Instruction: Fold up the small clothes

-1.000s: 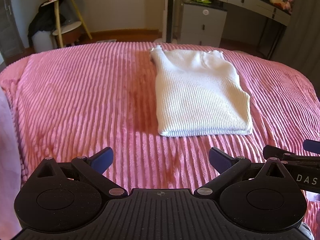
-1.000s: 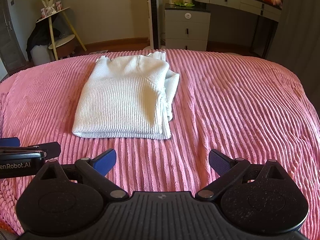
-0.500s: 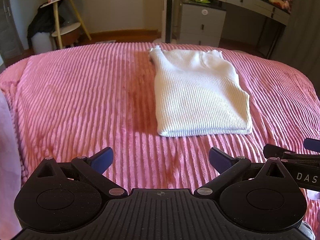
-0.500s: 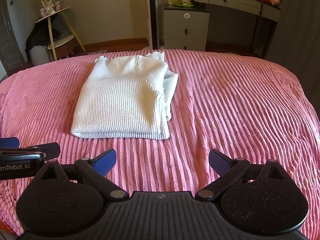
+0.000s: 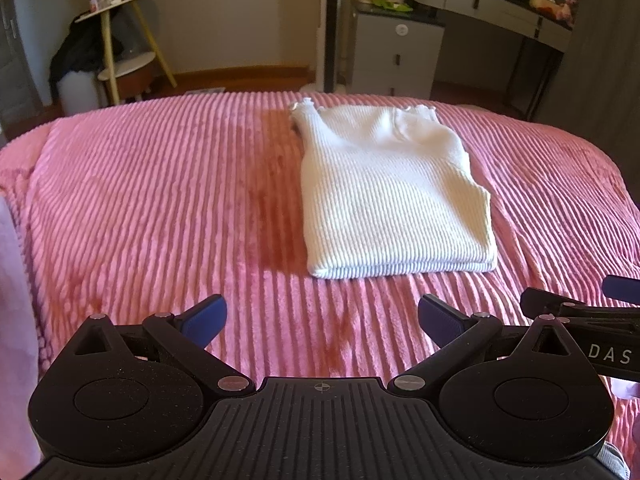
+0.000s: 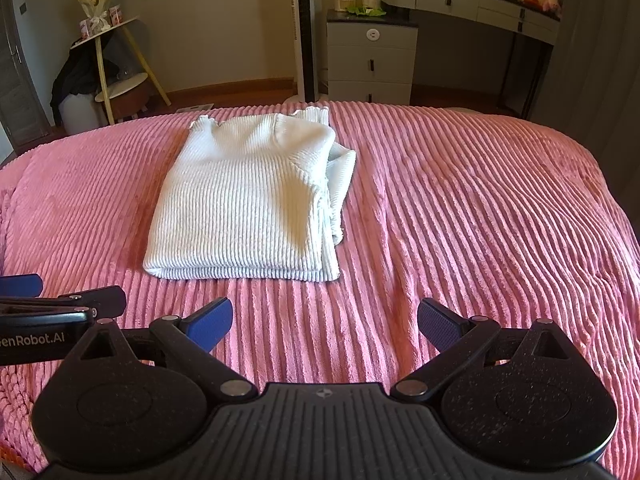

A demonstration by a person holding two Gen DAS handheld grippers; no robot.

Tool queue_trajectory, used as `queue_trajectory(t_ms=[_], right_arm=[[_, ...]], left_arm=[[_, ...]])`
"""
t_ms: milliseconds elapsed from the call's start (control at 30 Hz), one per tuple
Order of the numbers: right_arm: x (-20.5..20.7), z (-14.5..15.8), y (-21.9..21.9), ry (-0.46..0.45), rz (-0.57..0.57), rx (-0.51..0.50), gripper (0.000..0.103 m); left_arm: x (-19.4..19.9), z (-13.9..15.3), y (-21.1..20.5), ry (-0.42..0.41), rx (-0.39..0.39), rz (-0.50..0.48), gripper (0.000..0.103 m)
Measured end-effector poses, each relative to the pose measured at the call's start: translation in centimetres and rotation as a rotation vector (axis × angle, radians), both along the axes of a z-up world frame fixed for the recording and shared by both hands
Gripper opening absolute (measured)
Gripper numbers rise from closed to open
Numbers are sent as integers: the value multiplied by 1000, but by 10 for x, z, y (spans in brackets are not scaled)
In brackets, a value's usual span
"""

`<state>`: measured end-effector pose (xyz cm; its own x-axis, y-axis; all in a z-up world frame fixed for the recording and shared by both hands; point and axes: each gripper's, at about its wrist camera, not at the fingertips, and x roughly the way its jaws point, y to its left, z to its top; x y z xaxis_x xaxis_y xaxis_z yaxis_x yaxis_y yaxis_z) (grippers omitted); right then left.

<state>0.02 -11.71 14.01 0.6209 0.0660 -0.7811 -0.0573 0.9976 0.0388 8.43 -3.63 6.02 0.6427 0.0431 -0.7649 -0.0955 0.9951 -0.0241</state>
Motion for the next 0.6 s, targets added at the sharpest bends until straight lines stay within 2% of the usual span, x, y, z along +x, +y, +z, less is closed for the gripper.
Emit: queue_trajectory(t_ms=[200,600], right_arm=[[-1,0,0,3,-5,3,99],[-2,1,0,-2,-12,3,99]], left_arm=[[-2,1,4,-20,-39,-8,103],[-3,0,-1,-25,25,-8,103]])
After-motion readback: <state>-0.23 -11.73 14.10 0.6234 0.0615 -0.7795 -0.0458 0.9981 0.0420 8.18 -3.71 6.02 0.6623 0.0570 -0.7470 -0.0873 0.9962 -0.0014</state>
